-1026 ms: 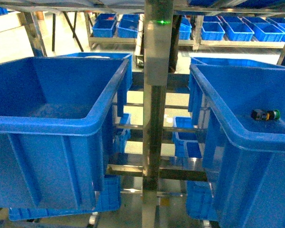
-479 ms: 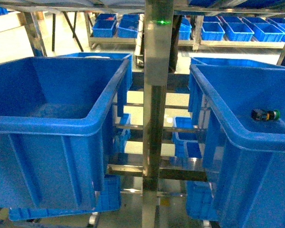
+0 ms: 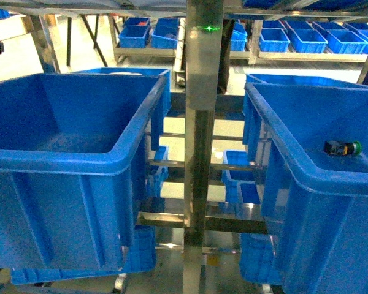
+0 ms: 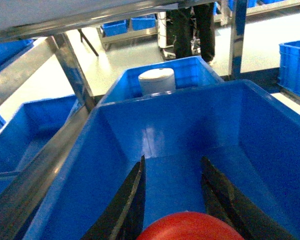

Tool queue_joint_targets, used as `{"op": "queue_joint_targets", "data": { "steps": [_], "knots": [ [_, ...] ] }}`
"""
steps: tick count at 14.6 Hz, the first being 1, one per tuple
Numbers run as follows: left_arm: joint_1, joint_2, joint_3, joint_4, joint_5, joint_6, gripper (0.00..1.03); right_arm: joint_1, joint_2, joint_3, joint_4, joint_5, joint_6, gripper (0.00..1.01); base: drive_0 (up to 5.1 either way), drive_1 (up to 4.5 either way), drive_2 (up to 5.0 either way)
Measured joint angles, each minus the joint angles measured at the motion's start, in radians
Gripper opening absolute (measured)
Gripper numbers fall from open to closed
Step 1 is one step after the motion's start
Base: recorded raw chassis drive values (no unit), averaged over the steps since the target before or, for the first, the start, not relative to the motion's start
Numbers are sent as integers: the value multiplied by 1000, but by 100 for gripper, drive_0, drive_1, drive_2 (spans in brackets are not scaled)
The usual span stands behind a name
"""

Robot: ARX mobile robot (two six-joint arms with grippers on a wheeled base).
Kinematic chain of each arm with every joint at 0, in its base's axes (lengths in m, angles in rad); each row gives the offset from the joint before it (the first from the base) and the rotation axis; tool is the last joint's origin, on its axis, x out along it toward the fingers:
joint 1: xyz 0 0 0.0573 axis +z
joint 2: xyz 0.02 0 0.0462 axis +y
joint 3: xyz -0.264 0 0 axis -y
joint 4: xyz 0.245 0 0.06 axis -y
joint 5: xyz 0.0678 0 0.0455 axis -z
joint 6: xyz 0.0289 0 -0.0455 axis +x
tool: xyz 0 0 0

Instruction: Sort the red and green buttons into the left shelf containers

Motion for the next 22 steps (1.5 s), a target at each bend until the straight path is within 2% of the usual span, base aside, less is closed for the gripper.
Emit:
{"op": "queue_joint_targets", "data": {
  "steps": [3,5,6,9,10,11,13,15,17,21,22],
  "knots": [
    [-7,59,9,76,-34,66,30,0,0,0,0,0,0,98,0,0,0],
    [-21,98,4,20,-26,109,34,0,0,0,0,0,0,98,0,0,0],
    [-31,96,-4,22,-26,124,46,0,0,0,0,0,0,98,0,0,0],
    [-41,42,-31,18,-19,127,83,0,0,0,0,0,0,98,0,0,0],
    [-37,-18,-25,-32,-8,113,96,0,0,0,0,0,0,98,0,0,0],
    [-24,-99,12,-112,29,70,99,0,0,0,0,0,0,98,0,0,0],
    [16,-295,70,-240,96,-42,98,0,0,0,0,0,0,98,0,0,0],
    [46,-483,40,-410,154,-116,98,0,0,0,1,0,0,98,0,0,0],
    [55,-605,-16,-515,169,-141,98,0,0,0,1,0,0,98,0,0,0],
    [55,-629,-28,-507,168,-151,98,0,0,0,0,0,0,98,0,0,0],
    [55,-629,-28,-507,168,-151,98,-42,-31,21,-148,-114,23,90,0,0,0]
  ]
}}
